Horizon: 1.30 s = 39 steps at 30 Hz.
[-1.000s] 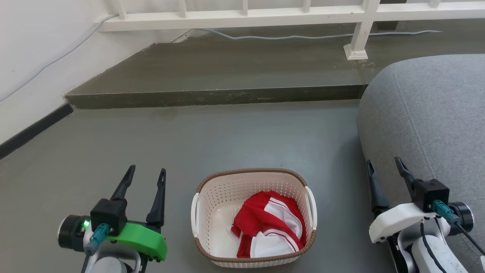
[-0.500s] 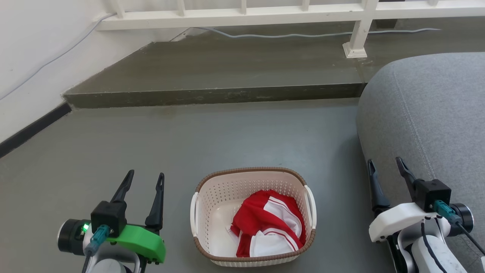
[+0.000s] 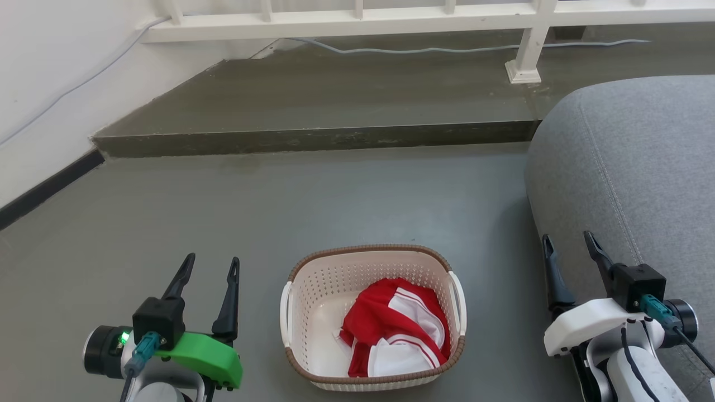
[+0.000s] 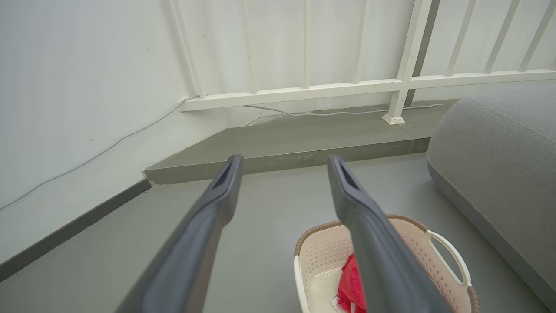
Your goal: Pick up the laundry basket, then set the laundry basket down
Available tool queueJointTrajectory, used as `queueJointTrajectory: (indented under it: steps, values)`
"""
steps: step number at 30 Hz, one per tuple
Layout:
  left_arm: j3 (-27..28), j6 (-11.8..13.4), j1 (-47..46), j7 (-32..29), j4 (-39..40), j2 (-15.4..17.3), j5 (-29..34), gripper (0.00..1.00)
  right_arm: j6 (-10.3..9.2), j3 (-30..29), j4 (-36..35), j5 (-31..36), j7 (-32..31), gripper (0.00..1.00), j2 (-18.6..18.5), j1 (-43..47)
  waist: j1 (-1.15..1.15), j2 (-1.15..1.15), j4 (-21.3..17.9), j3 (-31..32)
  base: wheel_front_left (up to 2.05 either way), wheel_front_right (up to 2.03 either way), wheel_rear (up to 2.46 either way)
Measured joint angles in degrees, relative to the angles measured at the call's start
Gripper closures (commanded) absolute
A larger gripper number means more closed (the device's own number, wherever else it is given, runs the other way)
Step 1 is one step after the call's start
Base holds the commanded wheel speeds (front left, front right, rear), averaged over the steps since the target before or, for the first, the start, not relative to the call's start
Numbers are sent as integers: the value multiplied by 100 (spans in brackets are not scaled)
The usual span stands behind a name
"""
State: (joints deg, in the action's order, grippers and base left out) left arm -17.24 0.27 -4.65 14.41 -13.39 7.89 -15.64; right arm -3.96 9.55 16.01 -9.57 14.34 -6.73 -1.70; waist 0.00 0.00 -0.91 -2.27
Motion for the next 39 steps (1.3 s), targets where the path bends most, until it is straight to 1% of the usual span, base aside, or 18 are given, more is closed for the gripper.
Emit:
queueJointTrajectory:
  steps: [8, 12, 19, 24, 35, 37, 39]
  values:
    - [12, 0, -13, 1, -2, -9, 29, 0, 92, 14, 7, 18, 0, 0, 55, -9, 0, 0, 0, -210, 0, 0, 0]
    - [14, -2, -59, 1, -27, -64, 27, 0, 102, 19, 54, 48, 0, 0, 59, -31, 0, 0, -2, -403, 0, 0, 0]
    - [-2, -35, -371, 0, -193, -111, 26, 0, 146, 36, 259, 48, 1, 0, 113, -297, 0, 0, -1, -916, 0, 0, 0]
    - [-70, -129, -673, -26, -349, -113, 26, 0, 169, 36, 436, 47, 1, 0, 130, -480, 0, 0, -4, -1292, 0, 0, 0]
    - [-66, -189, -1278, -138, -835, -160, 4, 0, 244, 57, 701, 31, 1, 0, 170, -1081, 0, 0, -32, -2172, 0, 0, 0]
    - [-63, -232, -1392, -160, -886, -159, 2, 0, 246, 73, 734, 31, 1, 0, 182, -1194, 0, 0, -45, -2336, 0, 0, 0]
    - [-65, -271, -1532, -178, -957, -160, 2, 0, 289, 91, 776, 30, 2, 0, 197, -1280, 0, 0, -60, -2500, 0, 0, 0]
